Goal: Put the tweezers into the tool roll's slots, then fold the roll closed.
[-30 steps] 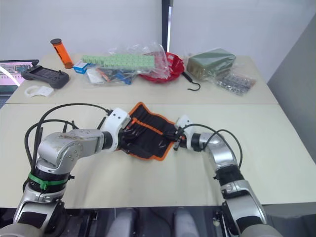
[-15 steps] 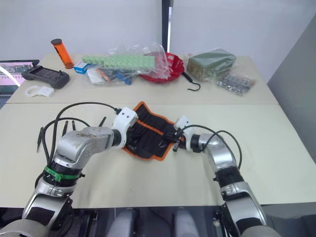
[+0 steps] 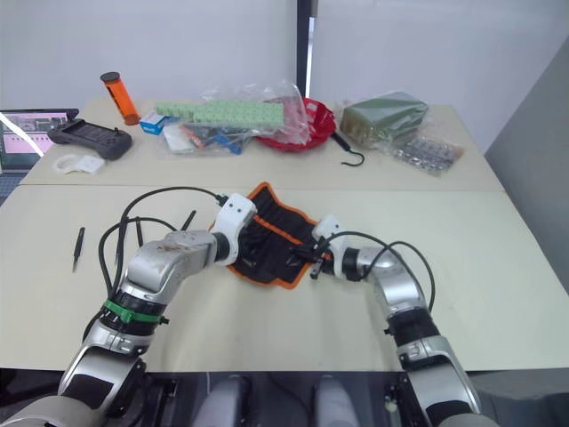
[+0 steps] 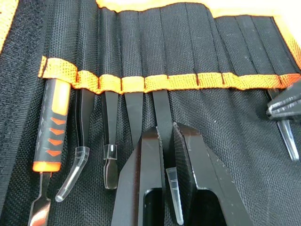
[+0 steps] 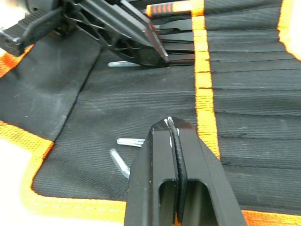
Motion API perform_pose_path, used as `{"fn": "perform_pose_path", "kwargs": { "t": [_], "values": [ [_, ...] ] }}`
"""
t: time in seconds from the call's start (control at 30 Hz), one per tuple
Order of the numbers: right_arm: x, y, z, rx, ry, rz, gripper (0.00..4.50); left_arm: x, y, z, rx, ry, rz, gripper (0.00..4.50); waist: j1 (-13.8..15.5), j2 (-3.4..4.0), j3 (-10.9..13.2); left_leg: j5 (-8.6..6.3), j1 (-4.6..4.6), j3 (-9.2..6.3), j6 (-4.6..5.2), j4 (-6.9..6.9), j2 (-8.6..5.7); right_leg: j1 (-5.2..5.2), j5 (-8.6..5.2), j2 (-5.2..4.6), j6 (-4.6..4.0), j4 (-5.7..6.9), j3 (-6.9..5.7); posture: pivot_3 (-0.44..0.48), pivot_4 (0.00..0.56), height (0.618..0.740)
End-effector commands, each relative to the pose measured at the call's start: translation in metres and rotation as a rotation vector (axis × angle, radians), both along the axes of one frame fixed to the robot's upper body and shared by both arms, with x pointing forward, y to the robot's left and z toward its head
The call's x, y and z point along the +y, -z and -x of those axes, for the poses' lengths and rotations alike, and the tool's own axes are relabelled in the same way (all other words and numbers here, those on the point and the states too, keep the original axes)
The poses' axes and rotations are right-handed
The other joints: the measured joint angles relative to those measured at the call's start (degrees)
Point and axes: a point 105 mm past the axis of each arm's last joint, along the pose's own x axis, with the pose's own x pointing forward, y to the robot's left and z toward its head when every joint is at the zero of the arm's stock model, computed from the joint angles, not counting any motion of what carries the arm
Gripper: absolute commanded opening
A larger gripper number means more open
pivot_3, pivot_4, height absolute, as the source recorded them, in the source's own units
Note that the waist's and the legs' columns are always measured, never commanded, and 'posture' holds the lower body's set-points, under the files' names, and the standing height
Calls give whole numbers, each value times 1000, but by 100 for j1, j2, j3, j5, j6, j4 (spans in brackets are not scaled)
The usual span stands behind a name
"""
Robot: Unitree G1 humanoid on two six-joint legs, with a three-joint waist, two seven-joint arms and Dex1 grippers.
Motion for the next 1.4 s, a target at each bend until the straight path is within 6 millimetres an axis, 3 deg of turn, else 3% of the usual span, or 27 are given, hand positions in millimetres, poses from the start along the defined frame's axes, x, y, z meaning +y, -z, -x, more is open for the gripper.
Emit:
{"fn": "perform_pose_path", "kwargs": {
  "t": [0.03,0.27,0.33,0.6,0.7,0.87,1.0,1.2,1.4],
  "values": [
    [2,16,8,61,-12,33,35,-1,-5,-4,-36,1,2,0,2,0,0,0,6,0,0,0,0,7,0,0,0,-1,0,0,150,740],
    [1,17,9,67,-11,33,35,10,-6,-2,-33,-16,-21,0,-22,0,0,0,16,-1,0,-3,1,17,-1,0,3,-3,0,0,150,740],
    [1,17,9,69,-10,34,0,12,-11,-3,-43,-29,-1,912,-39,0,0,0,16,-1,0,-5,1,16,-1,0,3,-3,0,0,150,740],
    [1,14,7,60,-14,30,0,23,-40,8,-62,-33,64,3471,-76,0,0,0,17,-2,0,-13,3,13,-2,2,3,-3,0,0,150,740],
    [4,-3,3,24,-15,-33,0,31,-54,18,-71,-45,106,4485,-73,0,0,-1,13,-3,0,-14,2,11,-3,1,4,-6,0,0,150,740],
    [5,-44,1,-32,-33,-175,0,48,-70,35,-103,-33,130,4485,-70,6,5,0,-12,-3,-1,-11,2,-16,-2,0,3,-2,1,0,150,740],
    [-1,-54,-5,-60,-10,-172,0,69,-71,37,-147,-74,108,4485,-66,6,5,1,-46,-3,-2,-10,3,-55,-1,1,2,4,2,0,150,740],
    [-17,-43,-18,-67,37,-75,0,98,-74,36,-278,-143,16,4485,-48,7,6,1,-50,1,-2,-14,3,-61,-1,-1,2,-1,4,0,150,740],
    [-29,-24,-24,-53,48,-2,0,149,-73,57,-454,-215,-77,4485,-86,9,8,0,-49,11,-2,-27,7,-73,1,-3,-1,-3,10,0,150,740]
  ]
}}
